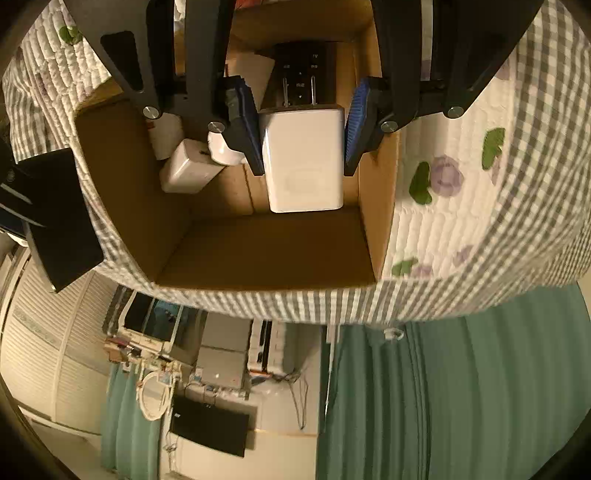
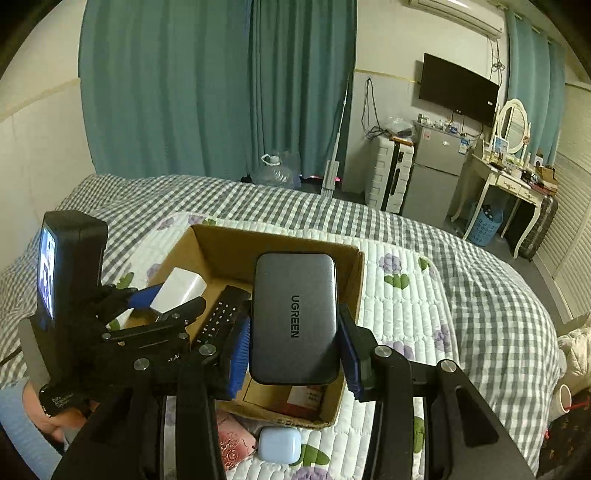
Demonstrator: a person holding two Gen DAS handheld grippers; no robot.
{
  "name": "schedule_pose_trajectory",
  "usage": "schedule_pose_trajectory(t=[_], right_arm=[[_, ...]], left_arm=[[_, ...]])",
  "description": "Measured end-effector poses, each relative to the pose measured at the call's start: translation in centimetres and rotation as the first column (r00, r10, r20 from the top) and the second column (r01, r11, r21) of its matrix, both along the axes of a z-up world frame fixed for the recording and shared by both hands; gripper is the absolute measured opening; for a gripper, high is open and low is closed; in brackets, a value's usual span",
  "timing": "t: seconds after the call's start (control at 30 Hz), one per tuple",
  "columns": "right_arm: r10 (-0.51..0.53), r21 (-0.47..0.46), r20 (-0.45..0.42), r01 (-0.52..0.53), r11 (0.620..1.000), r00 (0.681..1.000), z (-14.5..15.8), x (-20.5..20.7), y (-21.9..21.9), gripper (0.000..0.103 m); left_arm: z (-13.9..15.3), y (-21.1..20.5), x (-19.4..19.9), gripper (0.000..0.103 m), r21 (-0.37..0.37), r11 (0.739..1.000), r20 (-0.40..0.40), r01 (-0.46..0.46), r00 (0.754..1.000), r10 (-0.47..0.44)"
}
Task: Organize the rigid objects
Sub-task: 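Release the plug charger into the box with the left tool while the right tool drops the power bank in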
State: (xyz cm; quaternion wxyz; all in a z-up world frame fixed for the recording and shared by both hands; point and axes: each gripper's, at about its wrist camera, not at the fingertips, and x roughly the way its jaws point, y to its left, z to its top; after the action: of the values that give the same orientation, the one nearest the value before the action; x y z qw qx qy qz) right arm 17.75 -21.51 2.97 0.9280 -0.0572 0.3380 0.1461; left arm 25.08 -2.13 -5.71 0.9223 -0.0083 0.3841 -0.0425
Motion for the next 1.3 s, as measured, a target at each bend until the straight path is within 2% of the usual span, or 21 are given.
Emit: schedule_pose_trajectory(t=[0.03, 0.17, 0.2, 0.43, 0.67, 0.83, 0.9, 0.93, 0.97, 1.03, 1.1, 1.27, 1.3], right_arm=[[0.001, 0.001, -0.005, -0.001, 1.0, 1.0, -0.3, 0.2, -0.1, 0.041], [-0.012, 0.005, -0.008, 0.012, 1.0, 1.0, -0.9, 1.0, -0.8, 0.041], [-0.016, 0.007, -0.009, 0.016, 1.0, 1.0, -1.0, 1.3, -1.0, 0.041], [-0.003, 0.016, -0.067, 0.004, 1.0, 0.998, -2.5, 5.0, 0.1, 0.041], [-0.01, 0.029, -0.159, 0.014, 0.999, 0.987, -5.6, 9.6, 1.9, 0.041], [-0.016, 0.035, -0.197, 0.024, 0.999, 0.98, -7.0, 11.0, 3.0, 0.042], [-0.026, 0.032, -0.192, 0.032, 0.999, 0.981, -7.2, 10.9, 3.0, 0.045], [-0.035, 0.028, -0.165, 0.04, 0.999, 0.986, -6.8, 10.4, 2.8, 0.056], [-0.043, 0.025, -0.144, 0.047, 0.999, 0.989, -6.3, 10.0, 2.6, 0.06], [-0.052, 0.044, -0.107, 0.057, 0.997, 0.993, -4.5, 8.8, 1.8, 0.063], [-0.061, 0.053, -0.093, 0.066, 0.996, 0.994, -2.9, 7.8, 1.0, 0.065], [-0.078, 0.032, 0.009, 0.078, 0.996, 0.997, 1.8, 2.3, -1.4, 0.08], [-0.075, 0.029, 0.029, 0.074, 0.997, 0.997, 2.6, 0.8, -1.9, 0.085]], left_arm=[[-0.1, 0.1, 0.1, 0.049, -0.006, 1.0, -0.001, 0.0, 1.0, 0.0], [1.4, 0.3, 0.0, 0.069, -0.027, 0.999, 0.036, 0.018, 0.999, -0.017], [2.0, 0.4, 0.0, 0.07, -0.031, 0.999, 0.053, 0.02, 0.998, -0.018], [4.3, 1.6, -0.1, 0.071, 0.003, 1.0, 0.098, -0.004, 0.995, 0.004], [4.0, 2.8, 0.2, 0.071, 0.02, 0.999, 0.124, -0.033, 0.992, 0.03], [3.5, 2.9, 0.3, 0.071, 0.032, 0.999, 0.149, -0.025, 0.989, 0.02], [3.4, 3.1, 0.2, 0.078, 0.027, 0.999, 0.151, -0.027, 0.988, 0.023], [3.5, 3.2, 0.0, 0.079, 0.027, 0.999, 0.155, -0.033, 0.988, 0.028], [3.8, 3.2, -0.3, 0.08, 0.026, 0.999, 0.163, -0.036, 0.986, 0.031], [4.5, 3.3, -1.1, 0.081, 0.029, 0.999, 0.175, -0.037, 0.984, 0.032], [5.4, 3.5, -2.1, 0.087, 0.028, 0.998, 0.185, -0.05, 0.982, 0.044], [8.0, 3.6, -5.8, 0.096, -0.011, 0.998, 0.209, -0.058, 0.976, 0.059], [8.4, 3.5, -6.5, 0.099, -0.014, 0.998, 0.212, -0.061, 0.975, 0.062]])
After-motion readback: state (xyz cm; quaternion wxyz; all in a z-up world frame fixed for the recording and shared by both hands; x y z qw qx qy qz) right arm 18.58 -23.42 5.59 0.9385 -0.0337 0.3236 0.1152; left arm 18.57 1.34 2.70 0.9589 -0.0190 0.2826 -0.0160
